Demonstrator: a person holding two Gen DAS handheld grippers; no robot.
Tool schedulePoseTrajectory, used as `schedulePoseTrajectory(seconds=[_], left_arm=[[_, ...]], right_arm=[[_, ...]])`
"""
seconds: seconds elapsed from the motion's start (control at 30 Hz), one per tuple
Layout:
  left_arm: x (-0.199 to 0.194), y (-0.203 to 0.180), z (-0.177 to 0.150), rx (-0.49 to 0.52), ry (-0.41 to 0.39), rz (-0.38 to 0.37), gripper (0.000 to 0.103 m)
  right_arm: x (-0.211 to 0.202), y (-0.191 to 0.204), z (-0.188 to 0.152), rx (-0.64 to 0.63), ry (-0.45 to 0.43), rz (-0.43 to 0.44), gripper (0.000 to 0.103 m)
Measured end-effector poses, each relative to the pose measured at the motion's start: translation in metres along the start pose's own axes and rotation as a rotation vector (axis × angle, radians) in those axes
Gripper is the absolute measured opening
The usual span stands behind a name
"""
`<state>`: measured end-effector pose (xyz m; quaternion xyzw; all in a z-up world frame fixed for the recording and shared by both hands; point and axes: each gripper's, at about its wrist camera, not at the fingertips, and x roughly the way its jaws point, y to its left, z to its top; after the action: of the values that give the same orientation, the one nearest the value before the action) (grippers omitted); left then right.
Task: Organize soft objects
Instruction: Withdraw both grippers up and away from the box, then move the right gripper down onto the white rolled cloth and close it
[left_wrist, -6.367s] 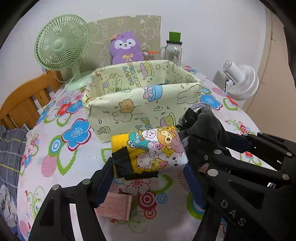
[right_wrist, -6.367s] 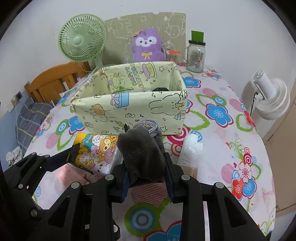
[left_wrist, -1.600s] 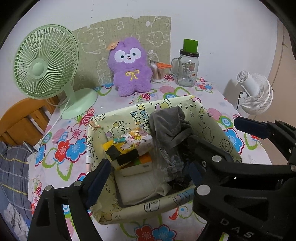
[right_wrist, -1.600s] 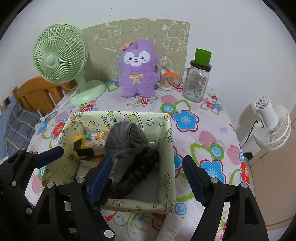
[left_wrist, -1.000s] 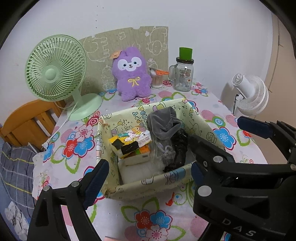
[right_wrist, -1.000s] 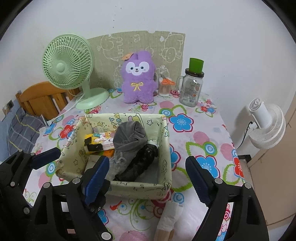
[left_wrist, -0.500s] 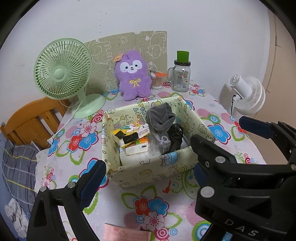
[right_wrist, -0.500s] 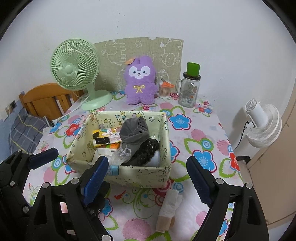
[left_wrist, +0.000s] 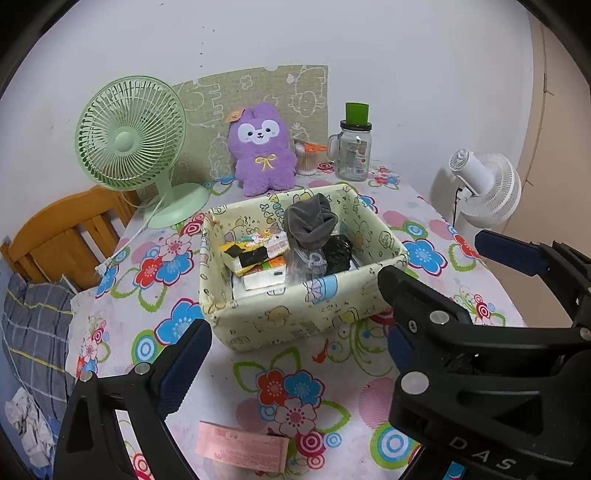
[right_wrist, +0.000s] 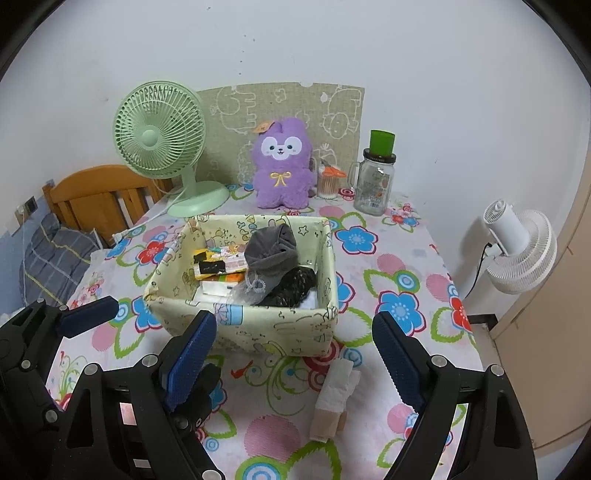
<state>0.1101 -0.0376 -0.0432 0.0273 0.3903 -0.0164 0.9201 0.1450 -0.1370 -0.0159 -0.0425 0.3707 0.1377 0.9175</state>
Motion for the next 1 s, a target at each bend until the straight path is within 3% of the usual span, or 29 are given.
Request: schedulePoseTrajectory(seconds=[0.6, 1.0], left_arm=[[-0.011, -0.013, -0.031, 0.003, -0.011, -0.015, 0.097], [0.004, -0.023, -0.051, 0.003, -0.012, -0.010, 0.097]], right_arm=[[-0.013, -0.002, -0.033, -0.006, -0.002, 0.011, 0.088], [-0.003, -0.008, -0.058, 0.014, 0.011, 0.007, 0.087]])
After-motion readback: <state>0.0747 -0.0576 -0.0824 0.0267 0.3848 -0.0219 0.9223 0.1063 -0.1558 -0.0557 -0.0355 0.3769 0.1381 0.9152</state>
